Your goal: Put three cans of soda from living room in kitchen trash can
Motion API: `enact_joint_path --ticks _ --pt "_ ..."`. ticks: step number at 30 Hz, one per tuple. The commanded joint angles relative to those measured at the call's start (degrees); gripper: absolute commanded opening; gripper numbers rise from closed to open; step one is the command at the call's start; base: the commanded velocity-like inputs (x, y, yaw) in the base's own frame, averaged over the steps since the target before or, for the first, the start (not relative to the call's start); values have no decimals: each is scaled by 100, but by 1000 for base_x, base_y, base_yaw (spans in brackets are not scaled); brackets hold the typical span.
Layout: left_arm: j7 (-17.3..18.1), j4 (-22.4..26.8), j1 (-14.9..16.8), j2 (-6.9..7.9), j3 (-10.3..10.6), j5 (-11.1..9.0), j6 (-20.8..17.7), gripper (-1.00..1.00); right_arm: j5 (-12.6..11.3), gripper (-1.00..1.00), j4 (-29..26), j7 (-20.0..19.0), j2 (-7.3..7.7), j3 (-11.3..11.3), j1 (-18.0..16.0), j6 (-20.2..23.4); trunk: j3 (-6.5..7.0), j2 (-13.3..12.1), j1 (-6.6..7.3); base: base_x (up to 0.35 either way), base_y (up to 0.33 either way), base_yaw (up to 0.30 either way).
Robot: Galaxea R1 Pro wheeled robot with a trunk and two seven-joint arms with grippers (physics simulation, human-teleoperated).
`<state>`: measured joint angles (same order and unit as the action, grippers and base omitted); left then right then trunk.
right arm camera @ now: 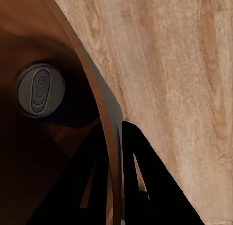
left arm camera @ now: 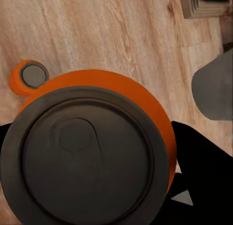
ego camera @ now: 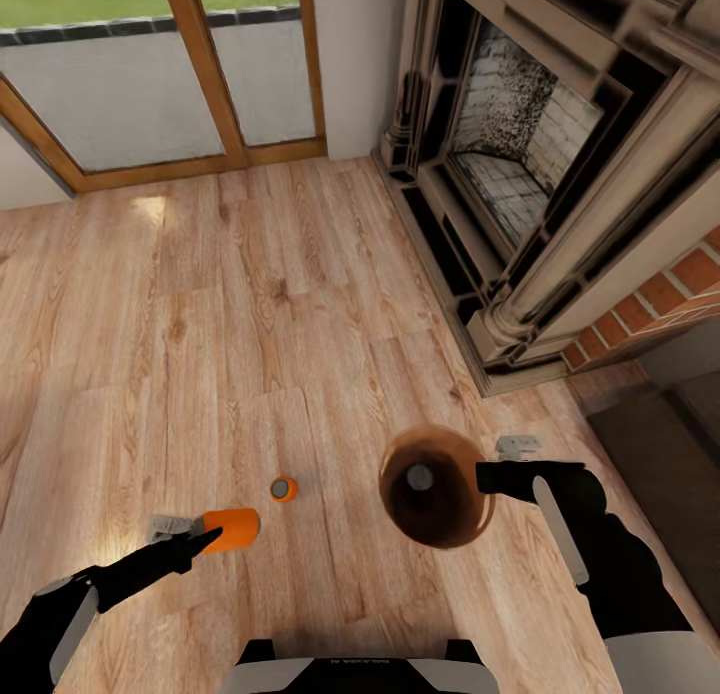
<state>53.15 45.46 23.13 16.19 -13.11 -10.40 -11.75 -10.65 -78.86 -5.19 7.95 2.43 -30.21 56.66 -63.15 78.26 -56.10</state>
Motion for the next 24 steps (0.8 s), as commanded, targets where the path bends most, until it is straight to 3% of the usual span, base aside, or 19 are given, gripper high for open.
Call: enact_joint_path --ticks 1,3,7,15,17,18,20,24 --pt "246 12 -1 67 -61 9 -80 -100 -143 -100 78 -30 -2 10 -2 -35 0 0 0 0 0 0" --pt "440 19 -1 117 -98 8 -157 -100 -142 -100 140 -28 -3 19 -2 -108 0 0 0 0 0 0" --pt "1227 37 -1 215 -150 4 -330 -100 -131 -100 455 -26 -5 46 -2 -401 0 0 0 0 0 0" --pt "1805 47 -1 232 -130 -4 -372 -100 -125 -100 769 -25 -12 154 -2 -506 0 0 0 0 0 0" --pt "1890 49 -1 227 -111 -9 -379 -100 -123 -100 931 -21 -15 232 -2 -709 0 0 0 0 0 0" --pt "2065 50 -1 206 -52 -13 -389 -100 -124 -100 1178 -13 -22 353 -8 -957 0 0 0 0 0 0" --pt "2267 49 -1 197 52 -14 -395 -100 -123 -100 1262 -10 -27 411 -10 -1039 0 0 0 0 0 0" --pt "2399 38 -1 -32 136 -6 -393 -100 -122 -100 1325 -8 -33 461 -11 -1088 0 0 0 0 0 0"
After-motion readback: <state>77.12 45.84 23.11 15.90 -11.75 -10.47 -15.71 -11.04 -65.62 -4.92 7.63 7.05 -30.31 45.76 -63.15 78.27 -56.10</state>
